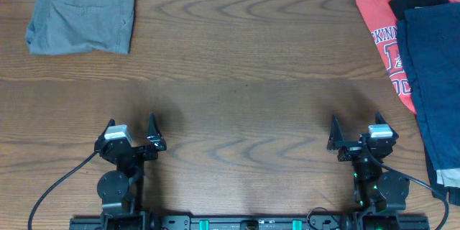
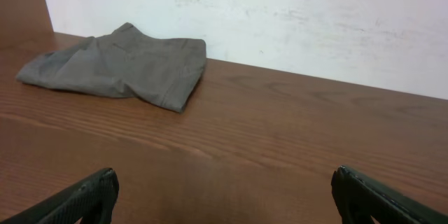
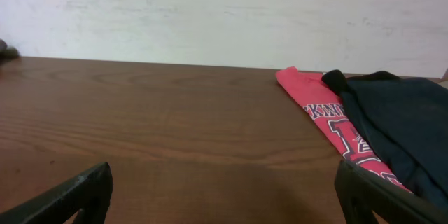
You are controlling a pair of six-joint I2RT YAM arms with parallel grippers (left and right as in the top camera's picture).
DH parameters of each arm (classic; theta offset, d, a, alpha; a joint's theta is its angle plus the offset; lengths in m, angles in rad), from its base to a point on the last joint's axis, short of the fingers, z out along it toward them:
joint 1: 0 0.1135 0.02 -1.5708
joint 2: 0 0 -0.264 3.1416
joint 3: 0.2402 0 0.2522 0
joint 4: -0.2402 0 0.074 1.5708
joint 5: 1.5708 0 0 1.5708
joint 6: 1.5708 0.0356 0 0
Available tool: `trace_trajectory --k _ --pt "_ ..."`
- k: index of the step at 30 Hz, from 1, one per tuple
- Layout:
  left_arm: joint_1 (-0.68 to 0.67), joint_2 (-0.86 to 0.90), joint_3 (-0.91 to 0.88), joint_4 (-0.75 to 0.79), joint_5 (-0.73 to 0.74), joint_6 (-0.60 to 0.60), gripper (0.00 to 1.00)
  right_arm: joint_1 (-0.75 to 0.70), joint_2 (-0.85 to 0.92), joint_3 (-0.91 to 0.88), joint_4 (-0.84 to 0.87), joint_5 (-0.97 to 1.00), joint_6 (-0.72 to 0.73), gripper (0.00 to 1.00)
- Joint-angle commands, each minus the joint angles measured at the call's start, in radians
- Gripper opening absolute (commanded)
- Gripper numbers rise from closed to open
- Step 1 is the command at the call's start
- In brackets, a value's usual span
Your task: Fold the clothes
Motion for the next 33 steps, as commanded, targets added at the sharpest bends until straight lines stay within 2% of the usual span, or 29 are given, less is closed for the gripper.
trace_trajectory --k 1,5,8,12,13,16,19,21,26,29,33 --pt "-0.003 -0.006 -0.020 -0.029 0.006 0.016 0.98 -0.015 -0.007 -0.002 -0.005 0.010 -0.011 0.99" --pt "-0.003 -0.006 -0.020 -0.029 0.006 0.016 0.98 -0.015 -0.007 -0.002 0.002 -0.065 0.110 0.99" --pt "-0.003 -0.006 -0.020 -0.029 0.006 0.016 0.98 -0.015 -0.007 -0.002 0.011 -0.169 0.322 0.99" --pt "-0.003 -0.006 -0.020 -0.029 0.006 0.016 0.98 -0.015 -0.007 -0.002 0.022 -0.441 0.778 0.99" --pt "-0.003 -0.006 -0.020 -0.029 0.006 0.016 0.98 -0.015 -0.007 -0.002 0.021 -0.501 0.855 0.99" --pt "-0.003 -0.006 -0.020 -0.029 0.006 0.016 0.98 -0.015 -0.007 -0.002 0.021 -0.676 0.999 0.99" --pt "-0.003 -0.006 -0.020 -0.029 0.006 0.016 0.98 -0.015 -0.007 -0.002 0.056 -0.732 1.134 0.99" --pt "-0.003 -0.006 -0.020 -0.029 0.006 0.016 0.98 -0.015 -0.007 -0.002 0.172 -0.763 1.136 0.99" --pt "-0.003 -0.006 -0.020 -0.029 0.006 0.016 0.98 -0.016 -0.006 0.015 0.590 -0.778 1.112 0.99" --pt "-0.003 -0.006 -0.020 -0.029 0.006 0.016 0.98 -0.019 -0.001 0.082 0.569 -0.719 1.094 0.99" --pt "-0.003 -0.006 -0.020 -0.029 0.006 0.016 0.98 -0.033 0.064 0.252 0.411 -0.689 0.917 0.99"
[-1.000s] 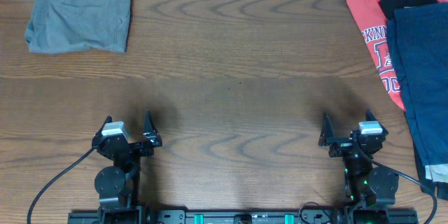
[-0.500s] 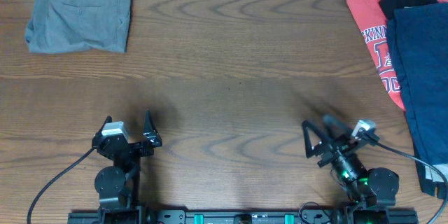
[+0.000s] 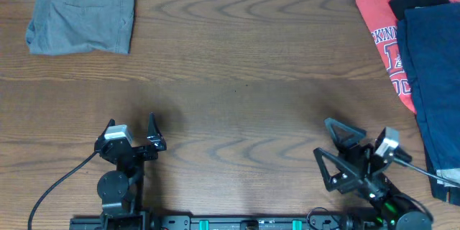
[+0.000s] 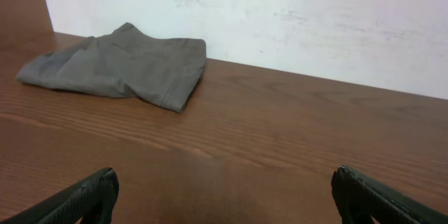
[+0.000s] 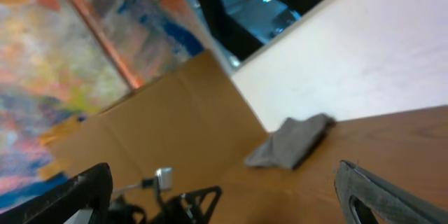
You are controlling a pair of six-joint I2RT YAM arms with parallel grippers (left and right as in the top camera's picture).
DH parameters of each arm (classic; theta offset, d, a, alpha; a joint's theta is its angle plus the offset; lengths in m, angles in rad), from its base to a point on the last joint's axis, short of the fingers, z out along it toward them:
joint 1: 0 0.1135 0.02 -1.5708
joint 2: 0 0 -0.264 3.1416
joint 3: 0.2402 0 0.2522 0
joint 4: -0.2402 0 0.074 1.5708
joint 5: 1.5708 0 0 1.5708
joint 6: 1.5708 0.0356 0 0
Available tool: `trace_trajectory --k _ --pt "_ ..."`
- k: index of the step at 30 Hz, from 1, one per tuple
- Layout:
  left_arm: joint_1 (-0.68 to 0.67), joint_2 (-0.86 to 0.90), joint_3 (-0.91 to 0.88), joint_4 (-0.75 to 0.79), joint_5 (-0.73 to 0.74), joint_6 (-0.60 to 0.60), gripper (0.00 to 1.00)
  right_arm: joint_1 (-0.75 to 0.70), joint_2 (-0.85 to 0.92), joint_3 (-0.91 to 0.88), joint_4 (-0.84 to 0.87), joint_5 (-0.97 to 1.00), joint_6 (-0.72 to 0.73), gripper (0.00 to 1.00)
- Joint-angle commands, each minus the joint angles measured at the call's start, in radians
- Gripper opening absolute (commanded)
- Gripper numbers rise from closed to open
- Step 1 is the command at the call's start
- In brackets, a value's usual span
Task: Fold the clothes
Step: 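Reach the right gripper to the navy shorts on the right stack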
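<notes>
Folded grey shorts (image 3: 83,13) lie at the table's far left corner, also showing in the left wrist view as grey shorts (image 4: 119,66). A red printed T-shirt (image 3: 384,50), a navy garment (image 3: 435,79) and a black one overlap at the far right edge. My left gripper (image 3: 131,122) stands open and empty near the front edge, pointing away from me. My right gripper (image 3: 321,138) is open and empty, turned toward the left. Its blurred, tilted wrist view catches the shorts (image 5: 290,141) far off.
The wooden table (image 3: 237,57) spreads wide between the two clothing piles. A white wall (image 4: 280,14) runs behind the far edge. The left arm (image 5: 182,203) appears in the right wrist view. The navy garment hangs over the table's right side.
My right gripper has turned from pointing straight ahead to pointing left and sits slightly lower and nearer the front edge. Its camera now faces the shorts side. The left arm and the clothes are unchanged.
</notes>
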Motion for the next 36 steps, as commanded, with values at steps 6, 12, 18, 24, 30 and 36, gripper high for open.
trace_trajectory --k 6,12,18,24,30,36 --pt "-0.003 -0.006 -0.020 -0.029 0.006 0.017 0.98 -0.055 0.300 0.457 -0.340 0.118 -0.510 0.99" --pt "-0.003 -0.006 -0.020 -0.029 0.006 0.017 0.98 -0.098 0.690 0.849 -0.781 0.418 -0.808 0.99" --pt "-0.003 -0.006 -0.020 -0.029 0.006 0.017 0.98 -0.146 1.199 1.335 -1.106 0.551 -0.937 0.99" --pt "-0.003 -0.006 -0.020 -0.029 0.006 0.017 0.98 -0.187 1.658 1.888 -1.418 0.628 -0.984 0.99" --pt "-0.003 -0.006 -0.020 -0.029 0.006 0.017 0.98 -0.193 1.854 1.983 -1.386 0.853 -1.139 0.99" --pt "-0.003 -0.006 -0.020 -0.029 0.006 0.017 0.98 -0.194 2.024 1.983 -1.338 1.083 -1.246 0.99"
